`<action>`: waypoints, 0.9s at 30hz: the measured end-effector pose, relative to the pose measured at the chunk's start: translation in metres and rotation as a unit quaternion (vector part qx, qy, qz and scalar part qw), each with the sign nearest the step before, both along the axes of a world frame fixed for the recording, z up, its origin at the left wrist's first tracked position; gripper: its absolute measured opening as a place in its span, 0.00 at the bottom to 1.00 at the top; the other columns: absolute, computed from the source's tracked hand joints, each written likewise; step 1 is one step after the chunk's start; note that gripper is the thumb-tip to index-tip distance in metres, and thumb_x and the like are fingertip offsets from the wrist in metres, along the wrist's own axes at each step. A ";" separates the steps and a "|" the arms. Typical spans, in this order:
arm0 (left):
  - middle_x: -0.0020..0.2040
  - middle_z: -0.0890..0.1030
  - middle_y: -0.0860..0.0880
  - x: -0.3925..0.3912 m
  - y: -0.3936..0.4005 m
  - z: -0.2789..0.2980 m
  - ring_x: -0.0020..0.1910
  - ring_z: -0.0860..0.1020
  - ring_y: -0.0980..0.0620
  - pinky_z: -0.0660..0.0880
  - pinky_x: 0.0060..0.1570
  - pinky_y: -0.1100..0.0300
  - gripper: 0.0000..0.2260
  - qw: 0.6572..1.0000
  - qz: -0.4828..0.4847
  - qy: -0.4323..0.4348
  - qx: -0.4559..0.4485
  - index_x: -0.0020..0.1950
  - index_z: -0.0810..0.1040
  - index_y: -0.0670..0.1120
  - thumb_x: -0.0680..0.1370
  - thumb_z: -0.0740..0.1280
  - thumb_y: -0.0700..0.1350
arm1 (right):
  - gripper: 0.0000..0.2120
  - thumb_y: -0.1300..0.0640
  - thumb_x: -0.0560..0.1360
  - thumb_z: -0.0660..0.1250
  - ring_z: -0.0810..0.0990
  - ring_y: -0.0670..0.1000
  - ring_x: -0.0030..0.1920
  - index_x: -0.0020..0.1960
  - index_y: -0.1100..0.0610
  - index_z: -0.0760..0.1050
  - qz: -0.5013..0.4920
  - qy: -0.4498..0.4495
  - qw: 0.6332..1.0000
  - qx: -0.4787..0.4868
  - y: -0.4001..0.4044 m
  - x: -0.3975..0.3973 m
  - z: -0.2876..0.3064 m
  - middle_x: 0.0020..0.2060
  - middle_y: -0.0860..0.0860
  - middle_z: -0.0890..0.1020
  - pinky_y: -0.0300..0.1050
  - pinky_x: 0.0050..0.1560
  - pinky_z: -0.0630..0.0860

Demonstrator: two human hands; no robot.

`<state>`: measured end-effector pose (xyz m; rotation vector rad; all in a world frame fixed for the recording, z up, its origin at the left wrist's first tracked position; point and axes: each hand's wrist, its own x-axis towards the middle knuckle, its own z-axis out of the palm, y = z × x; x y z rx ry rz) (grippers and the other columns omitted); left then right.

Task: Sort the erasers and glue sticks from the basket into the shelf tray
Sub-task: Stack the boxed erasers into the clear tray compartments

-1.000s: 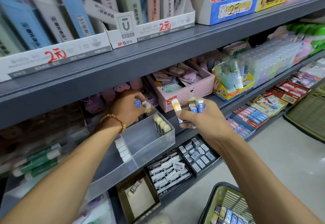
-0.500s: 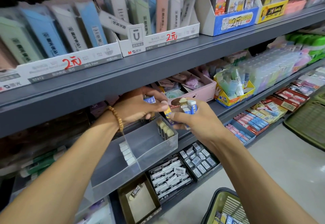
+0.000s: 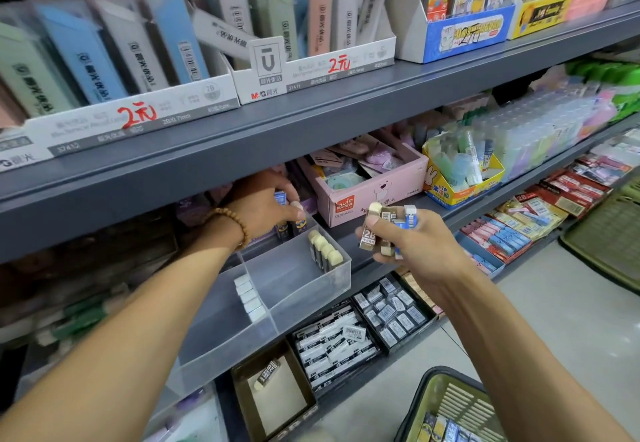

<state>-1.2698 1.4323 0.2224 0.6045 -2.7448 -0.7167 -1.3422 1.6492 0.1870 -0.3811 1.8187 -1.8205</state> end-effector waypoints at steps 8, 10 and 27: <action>0.41 0.81 0.51 -0.009 0.004 -0.015 0.44 0.79 0.51 0.73 0.44 0.60 0.06 0.998 0.005 0.001 -0.055 0.38 0.82 0.48 0.68 0.78 0.46 | 0.05 0.58 0.76 0.72 0.83 0.50 0.37 0.49 0.60 0.82 -0.030 -0.012 0.999 -0.020 0.000 -0.001 -0.007 0.37 0.54 0.85 0.42 0.39 0.80; 0.42 0.81 0.51 -0.008 0.006 -0.018 0.44 0.79 0.51 0.75 0.44 0.59 0.06 0.999 0.019 0.001 -0.050 0.38 0.81 0.49 0.69 0.77 0.47 | 0.05 0.58 0.76 0.72 0.82 0.50 0.37 0.48 0.60 0.82 -0.026 -0.014 0.999 -0.022 0.000 -0.001 -0.009 0.36 0.54 0.84 0.42 0.39 0.81; 0.42 0.81 0.52 0.006 0.005 -0.014 0.22 0.77 0.57 0.69 0.26 0.70 0.06 0.997 0.022 0.013 0.066 0.45 0.81 0.48 0.72 0.76 0.43 | 0.02 0.59 0.75 0.73 0.76 0.47 0.31 0.46 0.58 0.82 -0.023 0.010 0.998 -0.055 0.005 0.001 0.001 0.33 0.52 0.80 0.39 0.33 0.77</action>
